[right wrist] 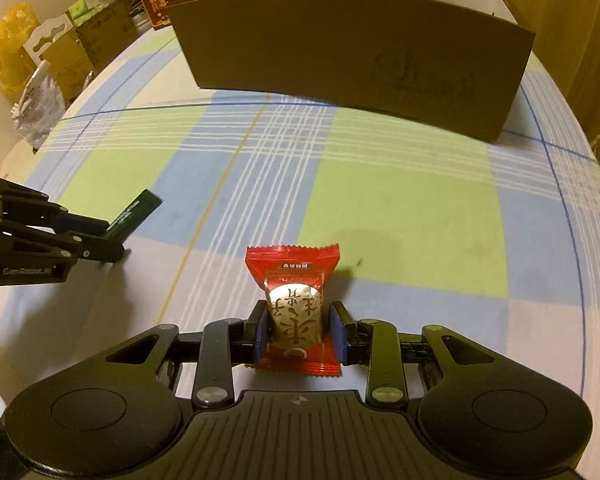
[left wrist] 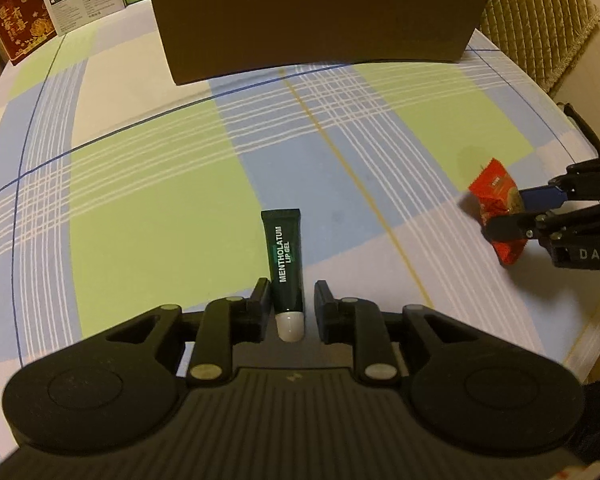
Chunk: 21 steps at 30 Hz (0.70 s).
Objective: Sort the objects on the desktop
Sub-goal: 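Grasp the red wrapped candy with the right gripper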
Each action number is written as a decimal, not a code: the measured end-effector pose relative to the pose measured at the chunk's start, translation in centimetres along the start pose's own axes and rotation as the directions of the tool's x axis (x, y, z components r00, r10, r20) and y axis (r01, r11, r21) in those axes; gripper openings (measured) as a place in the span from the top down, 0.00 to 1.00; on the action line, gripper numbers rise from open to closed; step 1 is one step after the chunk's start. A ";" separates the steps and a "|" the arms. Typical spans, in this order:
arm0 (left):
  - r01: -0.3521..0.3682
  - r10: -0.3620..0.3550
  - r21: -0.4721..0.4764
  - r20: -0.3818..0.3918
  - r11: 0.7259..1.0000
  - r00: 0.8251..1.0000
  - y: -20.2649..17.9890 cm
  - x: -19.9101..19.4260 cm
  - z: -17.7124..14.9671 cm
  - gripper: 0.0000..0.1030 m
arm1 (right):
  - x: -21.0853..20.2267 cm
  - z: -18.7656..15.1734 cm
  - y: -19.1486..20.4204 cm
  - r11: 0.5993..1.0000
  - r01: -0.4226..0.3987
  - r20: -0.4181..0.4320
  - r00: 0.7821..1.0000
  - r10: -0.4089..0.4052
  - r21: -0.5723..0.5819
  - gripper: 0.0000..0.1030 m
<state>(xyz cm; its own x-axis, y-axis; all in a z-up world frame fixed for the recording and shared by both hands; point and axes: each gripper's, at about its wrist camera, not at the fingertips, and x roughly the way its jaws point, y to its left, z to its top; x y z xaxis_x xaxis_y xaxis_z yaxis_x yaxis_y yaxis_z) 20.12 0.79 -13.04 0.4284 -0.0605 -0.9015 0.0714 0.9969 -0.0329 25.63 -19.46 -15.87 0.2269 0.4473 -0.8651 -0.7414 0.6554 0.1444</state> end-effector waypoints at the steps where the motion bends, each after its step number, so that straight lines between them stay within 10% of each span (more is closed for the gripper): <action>1: -0.004 0.004 -0.007 -0.002 1.000 1.000 0.0 0.0 0.1 0.82 | -0.1 -0.1 0.0 1.000 0.001 0.001 1.000 -0.001 0.002 0.62; 4: -0.022 0.022 -0.009 -0.005 1.000 1.000 -0.1 0.3 0.5 0.82 | -0.3 -0.1 -0.1 1.000 0.010 0.017 1.000 -0.011 0.009 0.45; 21: -0.068 0.068 0.017 -0.027 0.998 0.997 -1.4 0.4 0.9 0.87 | 0.5 0.2 0.0 1.000 0.011 0.016 1.000 -0.011 0.013 0.45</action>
<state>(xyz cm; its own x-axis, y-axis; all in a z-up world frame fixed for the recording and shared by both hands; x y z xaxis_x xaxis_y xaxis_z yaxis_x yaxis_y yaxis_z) 21.03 -0.64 -12.97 0.4075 0.0094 -0.9132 0.0578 0.9977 0.0360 25.80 -19.11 -16.19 0.2450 0.4494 -0.8591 -0.7303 0.6683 0.1413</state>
